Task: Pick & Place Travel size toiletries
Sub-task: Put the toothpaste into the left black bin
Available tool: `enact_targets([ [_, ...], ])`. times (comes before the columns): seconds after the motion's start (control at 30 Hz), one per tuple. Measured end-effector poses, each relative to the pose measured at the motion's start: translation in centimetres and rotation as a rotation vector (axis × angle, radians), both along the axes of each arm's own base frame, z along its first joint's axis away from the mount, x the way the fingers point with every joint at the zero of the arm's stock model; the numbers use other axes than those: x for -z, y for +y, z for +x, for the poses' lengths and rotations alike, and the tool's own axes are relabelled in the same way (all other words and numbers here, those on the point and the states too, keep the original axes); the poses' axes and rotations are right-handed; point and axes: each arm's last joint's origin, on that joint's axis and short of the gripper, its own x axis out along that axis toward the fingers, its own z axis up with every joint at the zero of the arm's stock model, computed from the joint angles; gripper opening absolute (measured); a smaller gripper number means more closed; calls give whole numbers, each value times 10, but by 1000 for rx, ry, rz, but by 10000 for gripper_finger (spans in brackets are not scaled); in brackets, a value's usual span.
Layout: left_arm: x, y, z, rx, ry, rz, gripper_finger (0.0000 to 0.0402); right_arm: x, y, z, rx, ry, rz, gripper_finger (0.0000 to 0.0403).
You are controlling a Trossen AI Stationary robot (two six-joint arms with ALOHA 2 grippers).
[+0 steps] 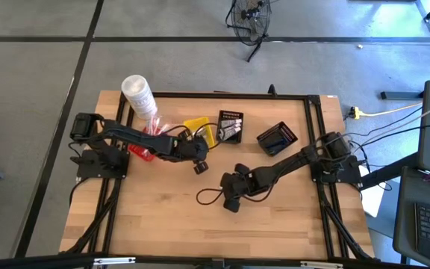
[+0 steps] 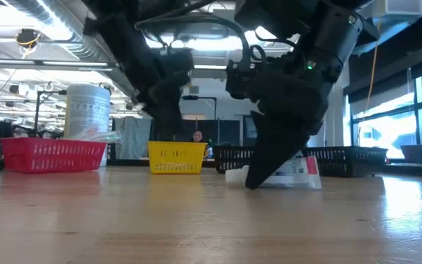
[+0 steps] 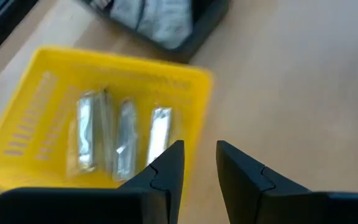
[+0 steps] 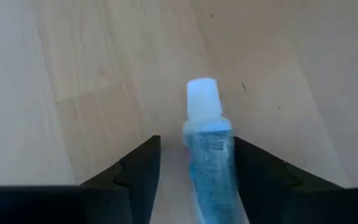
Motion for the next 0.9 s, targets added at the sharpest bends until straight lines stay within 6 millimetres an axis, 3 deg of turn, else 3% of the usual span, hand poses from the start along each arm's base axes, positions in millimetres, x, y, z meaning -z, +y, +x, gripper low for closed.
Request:
enact_targets([
  [0.13, -20, -16, -5, 24, -83, 15, 88, 6, 0, 1, -29, 4, -56, 161],
  [0.4, -60, -46, -24, 38, -232, 103, 88, 7, -1, 3, -133, 9, -111, 53],
  [0.53, -68, -56, -31, 36, -268, 146, 88, 0, -5, 3, -192, 15, -114, 36],
  [0.63, -69, -60, -33, 27, -273, 177, 88, -12, -14, -1, -218, 42, -158, 41],
  [0.73, -69, -61, -33, 22, -274, 189, 88, -40, -31, -3, -184, 30, -295, 49],
  [0.9, -69, -60, -33, 23, -273, 190, 88, -76, -82, -11, -29, 66, -586, 46],
])
